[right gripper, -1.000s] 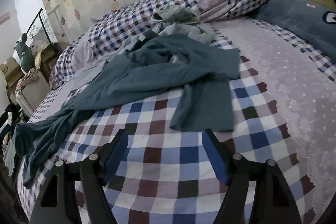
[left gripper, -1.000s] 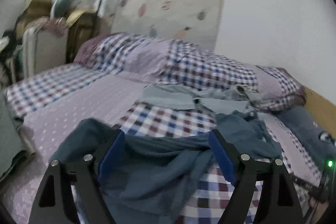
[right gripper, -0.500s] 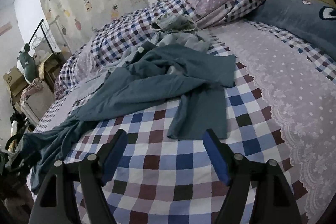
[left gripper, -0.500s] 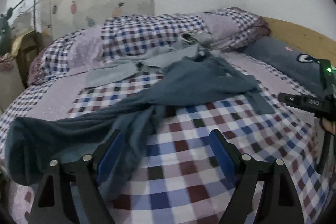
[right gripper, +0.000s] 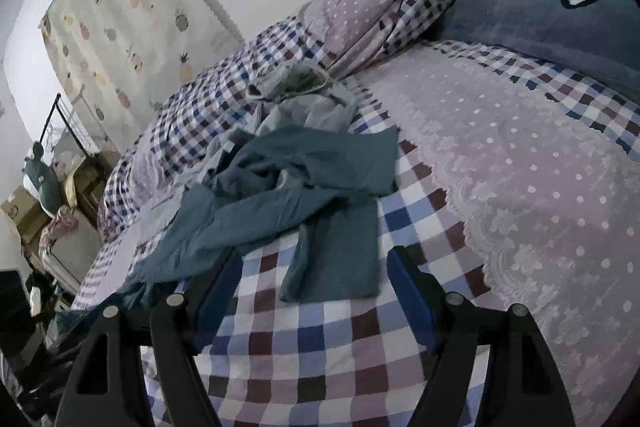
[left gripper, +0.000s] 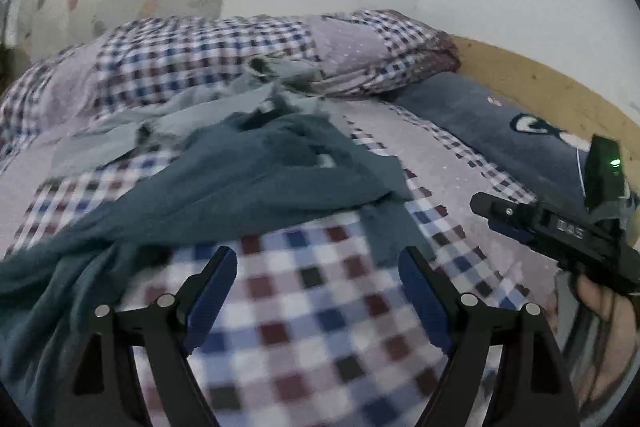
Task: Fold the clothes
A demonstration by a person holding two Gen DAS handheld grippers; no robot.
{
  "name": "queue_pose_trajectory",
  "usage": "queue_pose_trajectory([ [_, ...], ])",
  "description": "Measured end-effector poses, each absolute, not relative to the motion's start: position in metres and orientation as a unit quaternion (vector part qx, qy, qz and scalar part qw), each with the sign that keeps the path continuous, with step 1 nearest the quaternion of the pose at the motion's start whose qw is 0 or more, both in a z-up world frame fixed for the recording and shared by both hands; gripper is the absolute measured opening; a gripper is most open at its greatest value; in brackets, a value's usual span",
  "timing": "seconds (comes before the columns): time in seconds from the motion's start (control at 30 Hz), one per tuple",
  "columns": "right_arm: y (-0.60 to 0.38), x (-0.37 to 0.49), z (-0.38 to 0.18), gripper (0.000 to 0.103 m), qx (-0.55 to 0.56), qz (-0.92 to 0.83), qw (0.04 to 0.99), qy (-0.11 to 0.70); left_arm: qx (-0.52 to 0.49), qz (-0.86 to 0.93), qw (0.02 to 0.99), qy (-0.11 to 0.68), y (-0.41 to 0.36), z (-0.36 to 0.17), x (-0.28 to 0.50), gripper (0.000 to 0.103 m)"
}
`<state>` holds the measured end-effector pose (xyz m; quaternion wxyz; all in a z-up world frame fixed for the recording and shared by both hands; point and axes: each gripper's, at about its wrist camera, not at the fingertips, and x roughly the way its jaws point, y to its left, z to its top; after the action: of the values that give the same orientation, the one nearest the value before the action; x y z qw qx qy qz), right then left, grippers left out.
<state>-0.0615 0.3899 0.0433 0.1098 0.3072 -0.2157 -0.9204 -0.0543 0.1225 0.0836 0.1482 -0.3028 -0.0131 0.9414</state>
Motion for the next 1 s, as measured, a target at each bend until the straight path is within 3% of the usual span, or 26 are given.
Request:
queue_pose_trajectory([
  [0.3,0.431,-0.067,0.038,0.079,0.306,-0.909,0.089,-0.268,-0.343,0.918,0.161,0.120,0.212,0.055,-0.136,0.085],
  [0.47,0.447,-0.069,0.035,0.079,0.306,-0.903,0.084,-0.290,-0.417,0.888,0.159,0.108,0.236,0.020,-0.169,0.051],
  [0.5,0.449,-0.069,0.034,0.079,0.306,-0.902,0.083,-0.292,-0.426,0.886,0.155,0.103,0.236,0.015,-0.174,0.037],
  [0.53,0.451,-0.069,0.034,0.079,0.306,-0.901,0.083,-0.295,-0.433,0.884,0.150,0.095,0.235,0.012,-0.178,0.016],
  [0.57,0.453,-0.069,0.034,0.079,0.307,-0.900,0.082,-0.298,-0.440,0.882,0.144,0.088,0.234,0.009,-0.183,0.004],
  [0.77,0.462,-0.070,0.030,0.079,0.309,-0.895,0.075,-0.312,-0.429,0.890,0.151,0.017,0.200,0.035,-0.187,0.002],
  [1.0,0.460,-0.071,0.029,0.079,0.311,-0.893,0.075,-0.315,-0.356,0.924,0.116,-0.080,0.094,0.136,-0.192,0.002],
])
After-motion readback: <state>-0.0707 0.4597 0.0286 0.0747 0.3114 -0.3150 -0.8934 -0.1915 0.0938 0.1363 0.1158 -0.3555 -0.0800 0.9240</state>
